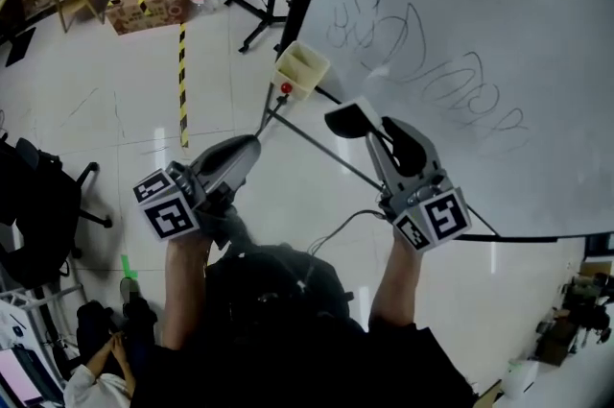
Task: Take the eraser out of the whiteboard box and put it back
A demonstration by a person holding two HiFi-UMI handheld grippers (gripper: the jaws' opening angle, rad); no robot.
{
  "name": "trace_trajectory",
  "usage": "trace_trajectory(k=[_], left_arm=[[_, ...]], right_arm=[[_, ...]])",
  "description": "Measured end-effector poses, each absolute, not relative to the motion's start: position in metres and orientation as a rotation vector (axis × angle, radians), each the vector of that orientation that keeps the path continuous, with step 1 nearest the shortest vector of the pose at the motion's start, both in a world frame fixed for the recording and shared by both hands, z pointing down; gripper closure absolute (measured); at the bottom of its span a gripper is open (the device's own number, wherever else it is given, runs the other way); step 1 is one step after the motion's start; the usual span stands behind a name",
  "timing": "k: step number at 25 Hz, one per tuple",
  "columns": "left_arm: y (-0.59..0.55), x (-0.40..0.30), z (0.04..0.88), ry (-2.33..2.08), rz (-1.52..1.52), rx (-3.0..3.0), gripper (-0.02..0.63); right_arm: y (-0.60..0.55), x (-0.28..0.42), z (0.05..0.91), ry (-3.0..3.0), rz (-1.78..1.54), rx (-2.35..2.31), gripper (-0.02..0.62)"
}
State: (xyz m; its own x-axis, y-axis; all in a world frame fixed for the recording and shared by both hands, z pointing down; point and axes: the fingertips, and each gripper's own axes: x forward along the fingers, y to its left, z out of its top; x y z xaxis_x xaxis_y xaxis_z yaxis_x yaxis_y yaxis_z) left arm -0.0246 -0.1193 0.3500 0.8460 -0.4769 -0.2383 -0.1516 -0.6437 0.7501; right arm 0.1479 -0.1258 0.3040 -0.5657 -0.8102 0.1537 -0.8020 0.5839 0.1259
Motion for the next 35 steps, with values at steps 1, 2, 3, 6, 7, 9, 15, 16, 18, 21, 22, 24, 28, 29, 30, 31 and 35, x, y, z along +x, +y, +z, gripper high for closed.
trace_trajectory(k=[1, 2, 3, 6, 7, 9, 15, 16, 18, 21, 22, 24, 28, 29, 30, 31, 35], left_arm=[[-0.127, -0.029, 0.351, -0.444, -0.541, 2.245, 0.592], [-0.133, -0.034, 0.352, -0.434, -0.538, 2.242, 0.592], [-0.138, -0.038, 0.353, -0.424, -0.534, 2.240, 0.592], [-0.153, -0.052, 0.357, -0.405, -0.527, 2.226, 0.592], [-0.158, -0.055, 0.359, -0.402, -0.527, 2.217, 0.592], [-0.165, -0.060, 0.364, -0.400, -0.525, 2.200, 0.592], [-0.192, -0.063, 0.373, -0.436, -0.527, 2.190, 0.592], [-0.197, -0.064, 0.374, -0.453, -0.529, 2.189, 0.592], [-0.207, -0.065, 0.375, -0.491, -0.534, 2.183, 0.592], [-0.217, -0.059, 0.371, -0.530, -0.531, 2.188, 0.592], [-0.221, -0.056, 0.369, -0.542, -0.528, 2.194, 0.592], [-0.229, -0.053, 0.367, -0.568, -0.525, 2.199, 0.592], [-0.237, -0.048, 0.372, -0.612, -0.508, 2.183, 0.592], [-0.238, -0.048, 0.372, -0.621, -0.507, 2.178, 0.592], [-0.239, -0.048, 0.372, -0.631, -0.504, 2.173, 0.592], [-0.239, -0.049, 0.372, -0.641, -0.502, 2.169, 0.592], [-0.244, -0.050, 0.373, -0.680, -0.497, 2.164, 0.592]], right_arm=[[-0.133, 0.143, 0.305, -2.608, -0.060, 1.357, 0.466], [-0.139, 0.138, 0.306, -2.598, -0.056, 1.364, 0.466], [-0.145, 0.134, 0.308, -2.588, -0.050, 1.371, 0.466], [-0.161, 0.120, 0.312, -2.566, -0.034, 1.387, 0.466], [-0.165, 0.116, 0.314, -2.559, -0.028, 1.388, 0.466], [-0.175, 0.111, 0.321, -2.545, -0.014, 1.385, 0.466], [-0.216, 0.110, 0.342, -2.536, 0.006, 1.356, 0.466], [-0.225, 0.110, 0.346, -2.540, 0.008, 1.346, 0.466], [-0.240, 0.111, 0.354, -2.543, 0.010, 1.324, 0.466], [-0.262, 0.118, 0.364, -2.538, 0.004, 1.294, 0.466], [-0.270, 0.120, 0.368, -2.539, 0.004, 1.287, 0.466], [-0.285, 0.122, 0.378, -2.542, 0.008, 1.270, 0.466], [-0.308, 0.123, 0.401, -2.544, 0.022, 1.231, 0.466], [-0.312, 0.122, 0.406, -2.547, 0.022, 1.223, 0.466], [-0.315, 0.120, 0.410, -2.548, 0.020, 1.213, 0.466], [-0.318, 0.117, 0.415, -2.547, 0.014, 1.203, 0.466], [-0.331, 0.111, 0.441, -2.532, -0.008, 1.177, 0.466]])
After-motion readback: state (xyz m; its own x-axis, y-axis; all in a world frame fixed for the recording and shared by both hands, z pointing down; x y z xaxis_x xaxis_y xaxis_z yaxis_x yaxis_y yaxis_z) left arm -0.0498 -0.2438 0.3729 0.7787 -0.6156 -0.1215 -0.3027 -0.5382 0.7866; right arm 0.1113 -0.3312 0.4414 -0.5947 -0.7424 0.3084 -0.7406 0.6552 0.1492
